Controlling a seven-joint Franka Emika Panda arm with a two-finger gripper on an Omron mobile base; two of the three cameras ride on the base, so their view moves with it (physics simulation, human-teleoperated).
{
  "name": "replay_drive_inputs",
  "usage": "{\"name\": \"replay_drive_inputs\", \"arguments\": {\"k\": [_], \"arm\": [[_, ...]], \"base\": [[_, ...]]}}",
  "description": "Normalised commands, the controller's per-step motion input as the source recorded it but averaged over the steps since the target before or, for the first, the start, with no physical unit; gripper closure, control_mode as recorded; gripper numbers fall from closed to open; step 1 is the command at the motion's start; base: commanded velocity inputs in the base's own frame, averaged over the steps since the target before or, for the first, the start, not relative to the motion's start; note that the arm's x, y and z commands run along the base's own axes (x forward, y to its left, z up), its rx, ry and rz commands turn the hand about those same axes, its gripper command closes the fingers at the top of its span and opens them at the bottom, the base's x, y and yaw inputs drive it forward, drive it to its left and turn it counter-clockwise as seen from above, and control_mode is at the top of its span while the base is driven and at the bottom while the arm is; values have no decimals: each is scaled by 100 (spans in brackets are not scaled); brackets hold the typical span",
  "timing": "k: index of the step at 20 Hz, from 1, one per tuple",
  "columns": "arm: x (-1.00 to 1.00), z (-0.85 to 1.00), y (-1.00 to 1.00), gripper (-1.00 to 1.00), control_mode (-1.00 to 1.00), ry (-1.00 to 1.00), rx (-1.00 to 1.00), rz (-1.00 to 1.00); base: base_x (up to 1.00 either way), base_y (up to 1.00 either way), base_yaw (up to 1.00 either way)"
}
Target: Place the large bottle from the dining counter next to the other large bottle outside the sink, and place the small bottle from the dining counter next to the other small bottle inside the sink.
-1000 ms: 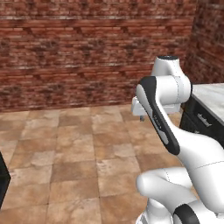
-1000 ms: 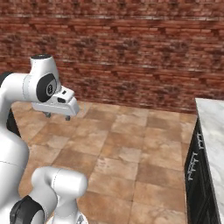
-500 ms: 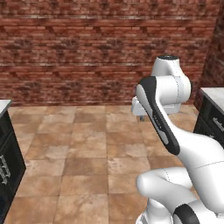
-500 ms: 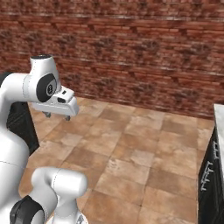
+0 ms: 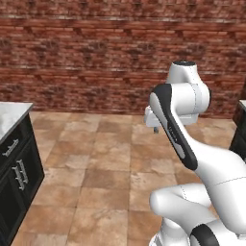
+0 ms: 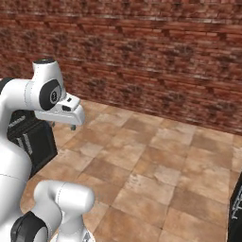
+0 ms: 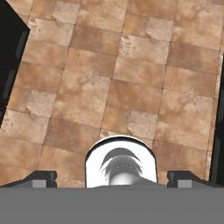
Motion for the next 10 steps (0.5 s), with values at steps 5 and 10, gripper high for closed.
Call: {"name": "replay_drive_inputs", "arguments": {"k": [5, 10], "arm": [[0, 0, 0, -100, 100, 0, 0, 0], [0, 0, 0, -100, 100, 0, 0, 0]], "base": [[-8, 0, 25], [-8, 0, 25]]}}
